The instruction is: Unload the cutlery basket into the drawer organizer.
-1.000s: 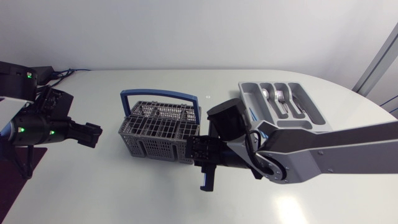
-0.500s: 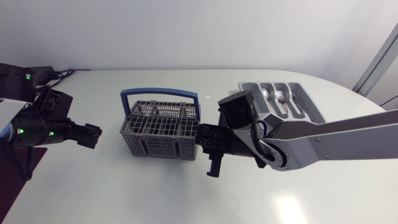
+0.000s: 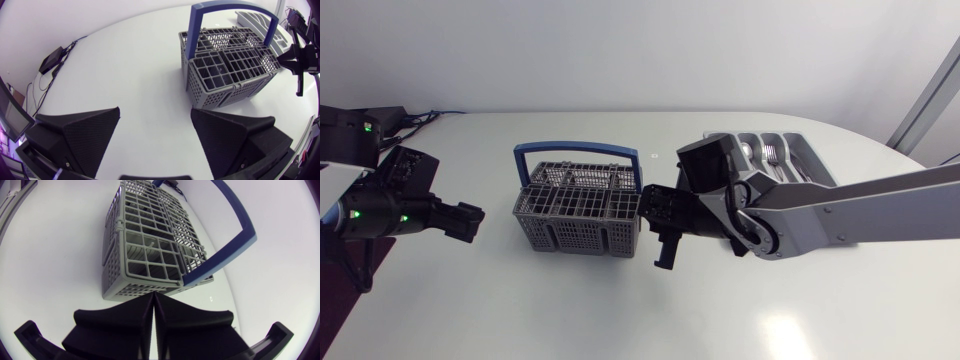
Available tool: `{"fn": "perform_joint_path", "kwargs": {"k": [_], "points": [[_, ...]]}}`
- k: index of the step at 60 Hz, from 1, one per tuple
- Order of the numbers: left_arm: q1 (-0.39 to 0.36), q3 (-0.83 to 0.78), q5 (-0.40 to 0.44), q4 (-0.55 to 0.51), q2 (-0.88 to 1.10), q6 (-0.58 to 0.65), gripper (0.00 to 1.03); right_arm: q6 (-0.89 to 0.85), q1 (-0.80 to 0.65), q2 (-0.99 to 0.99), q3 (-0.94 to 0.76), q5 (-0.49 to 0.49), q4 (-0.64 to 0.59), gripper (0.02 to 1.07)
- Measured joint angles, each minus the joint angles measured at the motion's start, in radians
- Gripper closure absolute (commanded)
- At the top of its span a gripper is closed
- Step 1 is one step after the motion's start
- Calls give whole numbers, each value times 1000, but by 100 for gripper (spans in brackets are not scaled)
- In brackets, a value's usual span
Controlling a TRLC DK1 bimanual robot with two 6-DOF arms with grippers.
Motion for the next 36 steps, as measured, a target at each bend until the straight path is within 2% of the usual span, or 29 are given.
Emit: {"fn": "perform_joint_path", "kwargs": {"k": [10,25,36], "points": [[0,-5,8,1,0,3,4,0,8,-8,-9,0,-1,101],[8,-10,15,7,0,8,4,5,121,-67,-49,14,-63,101],[14,-15,22,18,0,11,4,11,143,-67,-49,15,-63,101]]}}
